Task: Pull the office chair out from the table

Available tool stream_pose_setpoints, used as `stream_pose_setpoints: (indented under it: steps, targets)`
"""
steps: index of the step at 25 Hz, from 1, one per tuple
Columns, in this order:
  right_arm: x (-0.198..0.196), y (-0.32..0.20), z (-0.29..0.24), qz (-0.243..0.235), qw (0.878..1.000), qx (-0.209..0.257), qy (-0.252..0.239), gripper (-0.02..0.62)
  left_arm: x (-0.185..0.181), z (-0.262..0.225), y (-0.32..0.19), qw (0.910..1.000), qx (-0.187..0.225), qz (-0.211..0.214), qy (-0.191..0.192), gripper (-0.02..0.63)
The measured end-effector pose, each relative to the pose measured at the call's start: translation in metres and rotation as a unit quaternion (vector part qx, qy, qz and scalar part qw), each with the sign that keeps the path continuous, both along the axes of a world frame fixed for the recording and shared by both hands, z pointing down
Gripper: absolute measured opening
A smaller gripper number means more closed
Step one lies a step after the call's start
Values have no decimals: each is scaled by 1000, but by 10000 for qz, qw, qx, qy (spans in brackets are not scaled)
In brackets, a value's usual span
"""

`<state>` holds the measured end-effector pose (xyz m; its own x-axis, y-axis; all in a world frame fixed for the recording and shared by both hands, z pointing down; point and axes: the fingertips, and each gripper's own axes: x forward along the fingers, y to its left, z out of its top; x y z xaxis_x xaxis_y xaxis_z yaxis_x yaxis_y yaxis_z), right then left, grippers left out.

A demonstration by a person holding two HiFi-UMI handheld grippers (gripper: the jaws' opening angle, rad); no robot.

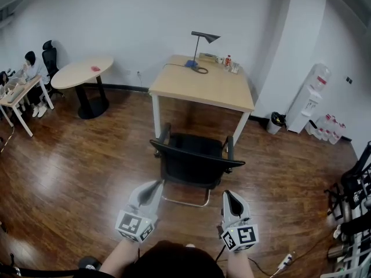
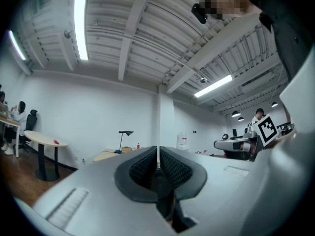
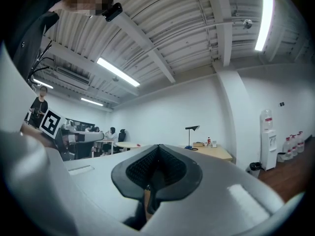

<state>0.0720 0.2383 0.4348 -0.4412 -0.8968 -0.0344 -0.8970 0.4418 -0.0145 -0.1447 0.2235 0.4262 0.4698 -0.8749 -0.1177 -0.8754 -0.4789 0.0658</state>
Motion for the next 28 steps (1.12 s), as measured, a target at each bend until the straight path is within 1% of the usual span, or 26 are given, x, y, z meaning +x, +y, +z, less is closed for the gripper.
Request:
stream_pose_setpoints:
  steps: [5, 11, 16, 23, 28]
  targets:
    - [-12, 3, 8, -65, 9999, -71, 62, 11, -10, 4, 1, 10000, -58, -6, 12, 17]
    - [-17, 4, 16, -80, 9999, -150, 22, 11, -19, 10, 0, 9999, -90, 52, -23, 17]
    - [-17, -2, 9, -119, 9998, -145, 33, 11, -16, 10, -7, 9999, -131, 106, -36, 17]
    - [-19, -8, 14, -161, 9997, -161, 51, 11, -17, 13, -13, 9998, -146, 116, -43, 17]
    - [-18, -10, 15, -166, 9997, -186, 68, 11, -16, 16, -16, 9997, -149, 124, -117, 17]
